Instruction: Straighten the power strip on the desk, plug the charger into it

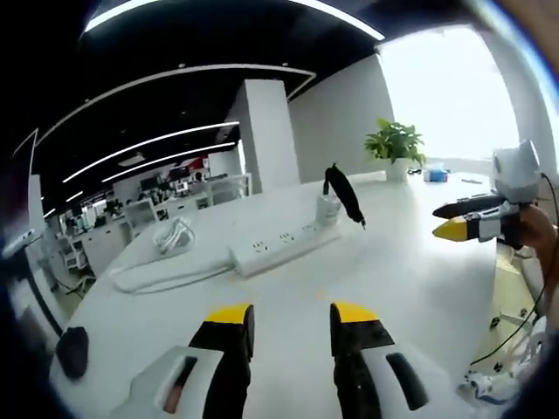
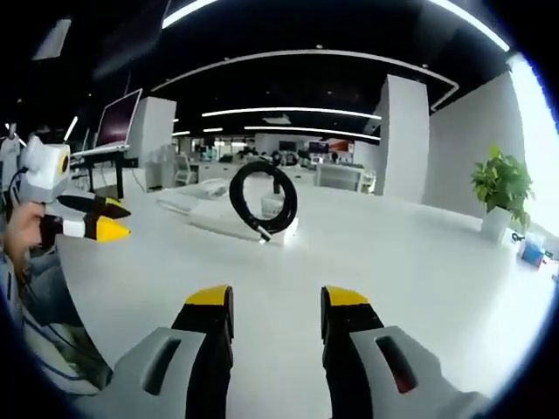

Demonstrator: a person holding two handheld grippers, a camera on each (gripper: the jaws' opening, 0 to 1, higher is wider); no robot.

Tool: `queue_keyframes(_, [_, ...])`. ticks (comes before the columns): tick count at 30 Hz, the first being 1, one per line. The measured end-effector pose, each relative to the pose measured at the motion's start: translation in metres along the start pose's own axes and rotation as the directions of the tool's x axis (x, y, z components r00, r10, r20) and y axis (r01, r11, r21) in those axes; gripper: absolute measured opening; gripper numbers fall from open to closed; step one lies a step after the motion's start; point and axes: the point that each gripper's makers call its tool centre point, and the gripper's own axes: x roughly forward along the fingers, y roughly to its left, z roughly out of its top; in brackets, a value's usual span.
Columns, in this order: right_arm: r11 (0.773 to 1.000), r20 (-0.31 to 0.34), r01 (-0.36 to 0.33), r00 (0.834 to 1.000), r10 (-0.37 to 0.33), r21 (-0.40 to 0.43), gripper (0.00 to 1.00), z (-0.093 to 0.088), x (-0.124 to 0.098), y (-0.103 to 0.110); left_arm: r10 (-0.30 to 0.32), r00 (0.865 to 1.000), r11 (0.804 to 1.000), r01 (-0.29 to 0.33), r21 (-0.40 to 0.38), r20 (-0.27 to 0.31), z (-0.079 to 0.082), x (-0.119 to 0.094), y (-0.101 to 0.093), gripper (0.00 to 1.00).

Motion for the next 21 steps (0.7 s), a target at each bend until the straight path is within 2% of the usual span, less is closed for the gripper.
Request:
queue_keyframes(12, [0.999,-0.021,0.038,0.999,-0.039,-0.015,0.39,-0.008,-0.007,-0.009,0.061,0.998,0.995,-0.060,0.076,-0.019,-0.005,-0.010,0.012,0.38])
queue_keyframes(19, [1.000,-0.026,0.028,0.999,-0.028,0.010,0.39,-0.012,-0.008,-0.007,0.061,0.998,0.997,-0.060,0.050,-0.019,-0.007,-0.016,0.014,0.38])
queue_keyframes(21, [0.999,-0.021,0.028,0.999,-0.027,0.017,0.39,-0.012,-0.007,-0.007,0.024,1.000,0.999,-0.024,0.022,-0.008,-0.006,-0.016,0.008,0.38])
